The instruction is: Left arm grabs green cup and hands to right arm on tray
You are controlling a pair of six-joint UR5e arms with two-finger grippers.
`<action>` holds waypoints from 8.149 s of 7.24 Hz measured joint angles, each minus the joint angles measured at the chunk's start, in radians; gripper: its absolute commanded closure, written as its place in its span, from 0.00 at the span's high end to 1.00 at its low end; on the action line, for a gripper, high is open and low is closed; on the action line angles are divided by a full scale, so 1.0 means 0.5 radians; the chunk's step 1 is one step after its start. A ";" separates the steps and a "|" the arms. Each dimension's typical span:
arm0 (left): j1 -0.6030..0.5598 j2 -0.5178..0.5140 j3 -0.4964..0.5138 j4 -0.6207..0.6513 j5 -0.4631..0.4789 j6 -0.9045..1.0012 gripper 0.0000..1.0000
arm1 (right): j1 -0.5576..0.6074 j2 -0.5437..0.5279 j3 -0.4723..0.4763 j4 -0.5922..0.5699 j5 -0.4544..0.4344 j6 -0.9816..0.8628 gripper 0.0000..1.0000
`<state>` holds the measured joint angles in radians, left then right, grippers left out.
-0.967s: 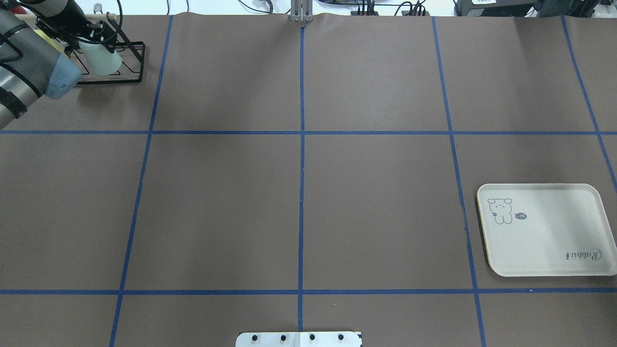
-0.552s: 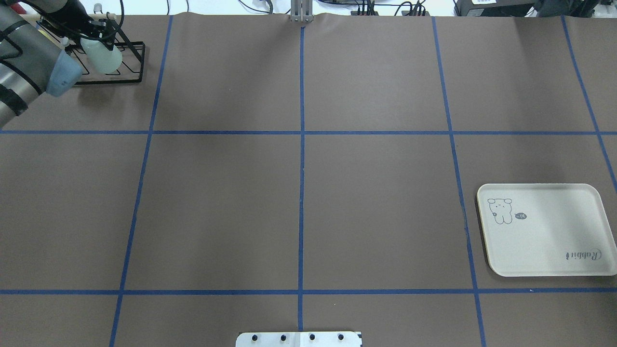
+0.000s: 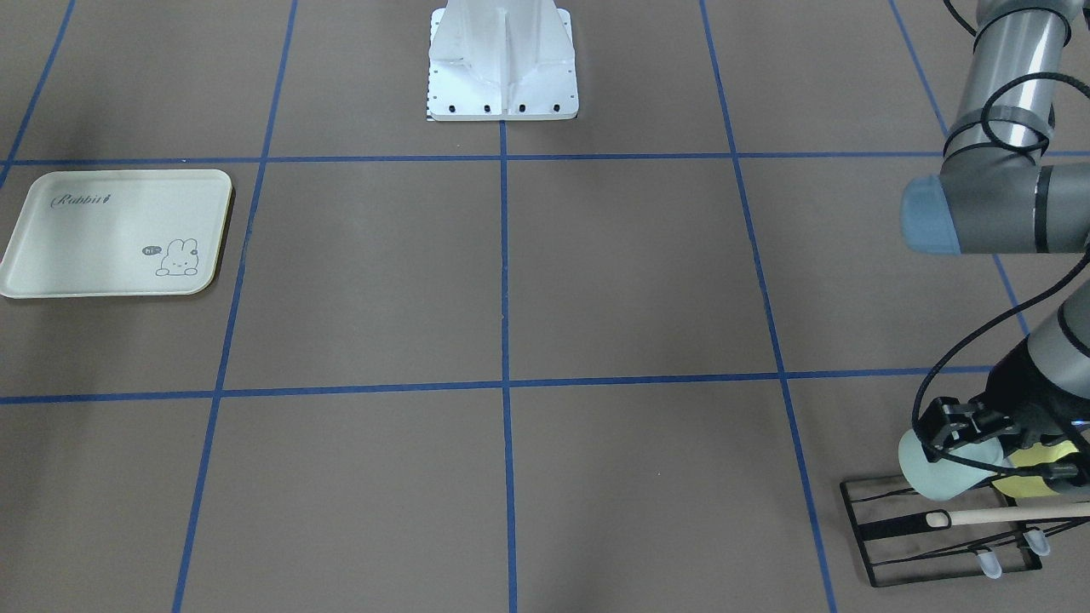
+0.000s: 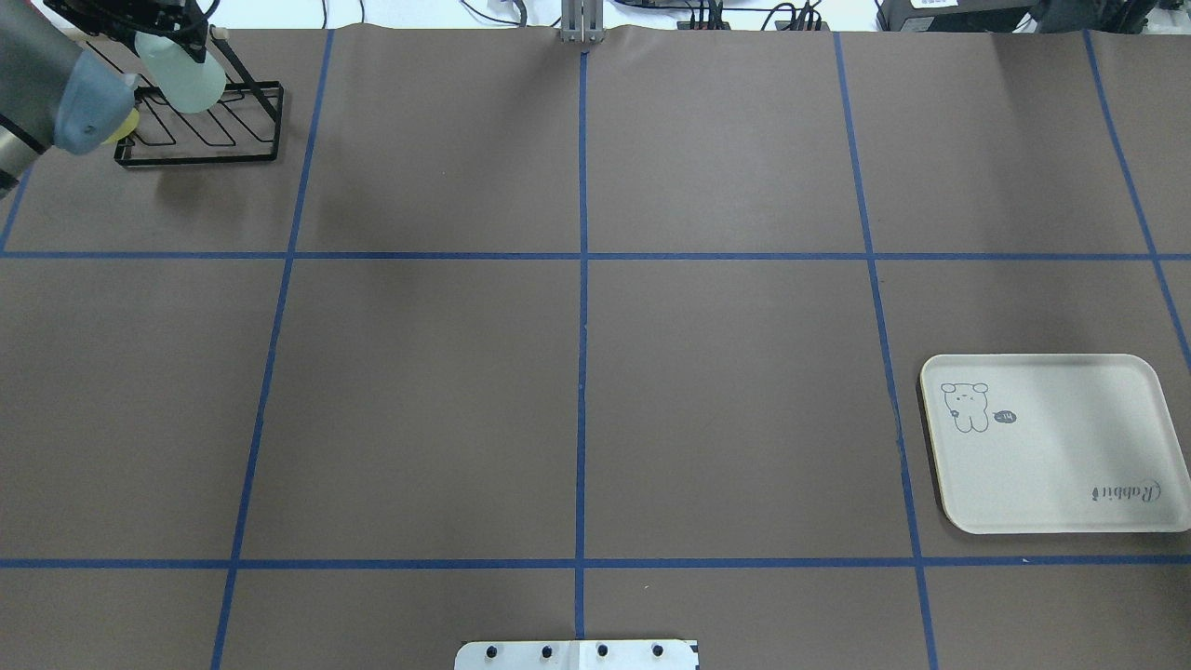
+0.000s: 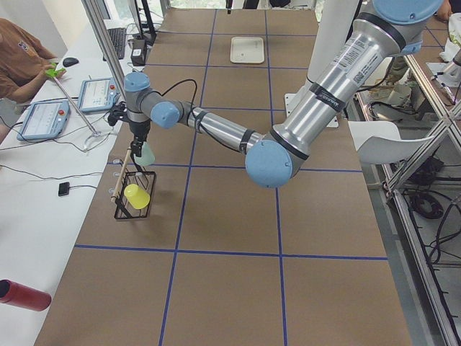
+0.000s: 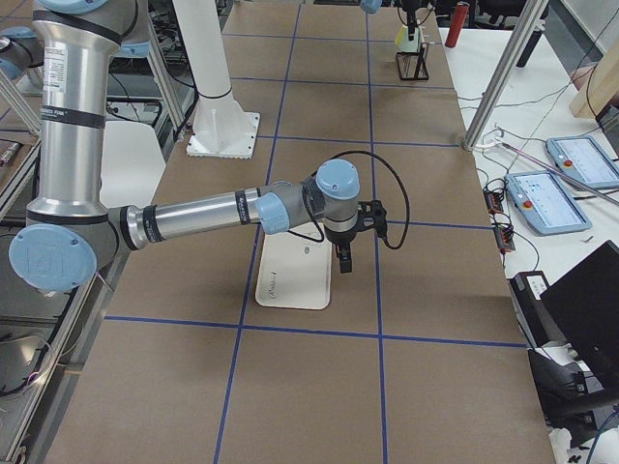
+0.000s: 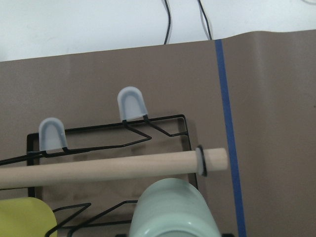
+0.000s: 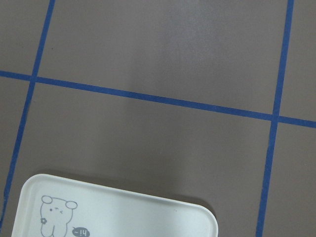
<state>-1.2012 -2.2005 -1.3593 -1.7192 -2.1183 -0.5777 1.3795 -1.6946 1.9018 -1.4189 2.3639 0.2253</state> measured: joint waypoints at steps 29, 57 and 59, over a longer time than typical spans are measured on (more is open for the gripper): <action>1.179 -0.003 -0.833 -2.400 0.586 -4.149 0.00 | -1.334 0.870 -0.335 3.330 -0.814 4.013 0.95; 1.276 -0.042 -0.872 -2.381 0.601 -4.305 1.00 | -1.402 0.814 -0.329 3.690 -0.819 4.079 0.00; 1.167 -0.007 -0.880 -2.279 0.588 -4.124 1.00 | -1.367 0.694 -0.355 3.623 -0.813 4.054 0.00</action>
<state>-0.6174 -2.2042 -1.7993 -2.8586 -1.8242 -2.6397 0.6958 -1.3475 1.7244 0.3928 1.9573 2.2524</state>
